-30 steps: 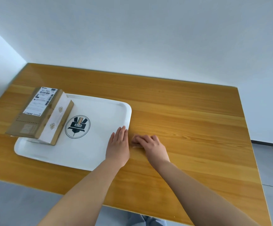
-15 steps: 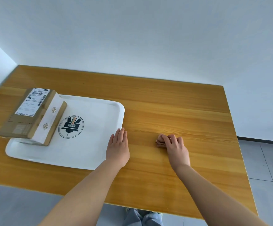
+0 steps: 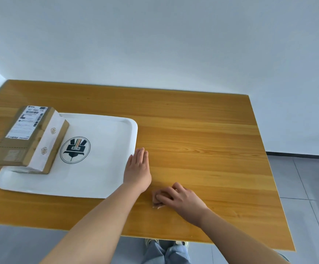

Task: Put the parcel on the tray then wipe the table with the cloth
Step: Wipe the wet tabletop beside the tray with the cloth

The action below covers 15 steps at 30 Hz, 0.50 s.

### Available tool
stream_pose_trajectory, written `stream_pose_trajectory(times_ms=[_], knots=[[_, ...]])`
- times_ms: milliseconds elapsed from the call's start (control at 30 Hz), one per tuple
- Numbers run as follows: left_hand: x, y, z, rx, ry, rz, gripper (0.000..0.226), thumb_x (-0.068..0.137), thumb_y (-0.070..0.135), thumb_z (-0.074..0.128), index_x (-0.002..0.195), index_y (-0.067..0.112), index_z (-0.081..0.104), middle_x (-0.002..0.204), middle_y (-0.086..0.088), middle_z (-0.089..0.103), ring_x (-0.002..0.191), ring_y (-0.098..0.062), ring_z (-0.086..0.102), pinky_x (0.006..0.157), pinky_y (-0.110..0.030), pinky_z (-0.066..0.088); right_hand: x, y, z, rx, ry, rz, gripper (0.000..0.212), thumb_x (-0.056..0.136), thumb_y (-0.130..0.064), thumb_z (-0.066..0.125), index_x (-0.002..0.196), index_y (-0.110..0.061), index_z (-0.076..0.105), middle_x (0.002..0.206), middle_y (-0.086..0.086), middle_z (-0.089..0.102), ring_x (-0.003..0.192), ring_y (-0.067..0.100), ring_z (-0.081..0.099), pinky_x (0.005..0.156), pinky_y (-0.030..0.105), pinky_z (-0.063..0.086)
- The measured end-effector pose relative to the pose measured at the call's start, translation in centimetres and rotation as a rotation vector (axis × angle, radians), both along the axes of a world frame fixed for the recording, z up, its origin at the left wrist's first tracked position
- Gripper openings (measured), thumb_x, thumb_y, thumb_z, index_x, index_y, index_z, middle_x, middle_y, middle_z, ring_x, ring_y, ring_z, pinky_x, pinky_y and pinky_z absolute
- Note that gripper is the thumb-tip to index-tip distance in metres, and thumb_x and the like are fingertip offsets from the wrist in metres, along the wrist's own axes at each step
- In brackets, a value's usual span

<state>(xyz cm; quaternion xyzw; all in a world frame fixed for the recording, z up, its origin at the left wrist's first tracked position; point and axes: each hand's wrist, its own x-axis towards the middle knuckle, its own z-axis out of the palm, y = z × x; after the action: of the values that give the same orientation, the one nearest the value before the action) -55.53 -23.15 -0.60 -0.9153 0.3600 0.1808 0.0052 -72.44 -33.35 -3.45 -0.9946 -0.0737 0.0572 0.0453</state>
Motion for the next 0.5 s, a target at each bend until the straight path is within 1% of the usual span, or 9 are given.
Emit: stream_pose_trajectory(times_ms=[67, 100, 200, 233, 300, 400, 500], knots=[[-0.1, -0.4, -0.1, -0.008, -0.002, -0.02, 0.062, 0.099, 0.01, 0.03, 0.154, 0.011, -0.001, 0.162, -0.004, -0.009, 0.15, -0.021, -0.007, 0.123, -0.034, 0.002, -1.9, -2.2, -0.1, -0.049, -0.01, -0.034, 0.073, 0.058, -0.016, 0.082, 0.122, -0.029, 0.051, 0.112, 0.0, 0.057, 0.083, 0.022, 0.058, 0.048, 0.026, 0.052], [-0.2, -0.5, -0.1, -0.012, -0.005, -0.028, 0.062, 0.099, 0.01, 0.03, 0.154, 0.011, -0.001, 0.162, -0.004, -0.009, 0.15, -0.021, -0.007, 0.123, -0.033, 0.002, -2.6, -3.2, -0.2, -0.054, -0.026, -0.118, 0.075, 0.054, -0.012, 0.083, 0.121, -0.028, 0.052, 0.11, 0.0, 0.056, 0.083, 0.022, 0.057, 0.045, 0.026, 0.051], [-0.4, -0.6, -0.2, -0.022, -0.008, -0.053, 0.063, 0.099, 0.01, 0.03, 0.154, 0.009, 0.001, 0.162, -0.005, -0.007, 0.15, -0.021, -0.006, 0.123, -0.033, 0.001, -3.1, -5.6, -0.3, -0.029, -0.079, -0.537, 0.079, 0.048, 0.001, 0.085, 0.117, -0.025, 0.056, 0.101, 0.003, 0.058, 0.079, 0.025, 0.055, 0.032, 0.027, 0.046], [-0.5, -0.6, -0.2, -0.024, -0.01, -0.059, 0.063, 0.099, 0.01, 0.031, 0.154, 0.009, 0.001, 0.162, -0.005, -0.006, 0.15, -0.021, -0.006, 0.123, -0.033, 0.001, -2.7, -5.8, -0.3, -0.025, -0.089, -0.66, 0.077, 0.049, 0.004, 0.084, 0.116, -0.023, 0.058, 0.099, 0.005, 0.058, 0.077, 0.027, 0.056, 0.03, 0.026, 0.045], [-0.7, -0.6, -0.3, -0.021, -0.009, -0.068, 0.062, 0.099, 0.01, 0.031, 0.154, 0.009, 0.002, 0.162, -0.005, -0.006, 0.15, -0.021, -0.006, 0.123, -0.032, 0.002, -1.2, -5.3, -0.5, -0.024, -0.103, -0.801, 0.072, 0.053, 0.007, 0.082, 0.117, -0.02, 0.061, 0.096, 0.007, 0.059, 0.076, 0.028, 0.056, 0.033, 0.027, 0.045], [-0.8, -0.5, -0.4, -0.014, -0.006, -0.077, 0.063, 0.099, 0.011, 0.032, 0.154, 0.01, 0.001, 0.162, -0.005, -0.006, 0.15, -0.021, -0.005, 0.123, -0.033, 0.002, 1.1, -3.3, -0.5, 0.051, -0.118, -0.839, 0.07, 0.06, 0.007, 0.077, 0.123, -0.018, 0.059, 0.099, 0.009, 0.058, 0.079, 0.03, 0.055, 0.039, 0.03, 0.049], [-0.9, -0.7, -0.4, -0.012, -0.003, -0.084, 0.063, 0.099, 0.01, 0.032, 0.154, 0.01, 0.001, 0.162, -0.005, -0.006, 0.15, -0.022, -0.005, 0.123, -0.034, 0.003, 2.1, -1.2, -0.3, 0.094, -0.122, -0.698, 0.067, 0.053, 0.003, 0.082, 0.113, -0.019, 0.062, 0.094, 0.007, 0.06, 0.073, 0.027, 0.057, 0.034, 0.027, 0.048]])
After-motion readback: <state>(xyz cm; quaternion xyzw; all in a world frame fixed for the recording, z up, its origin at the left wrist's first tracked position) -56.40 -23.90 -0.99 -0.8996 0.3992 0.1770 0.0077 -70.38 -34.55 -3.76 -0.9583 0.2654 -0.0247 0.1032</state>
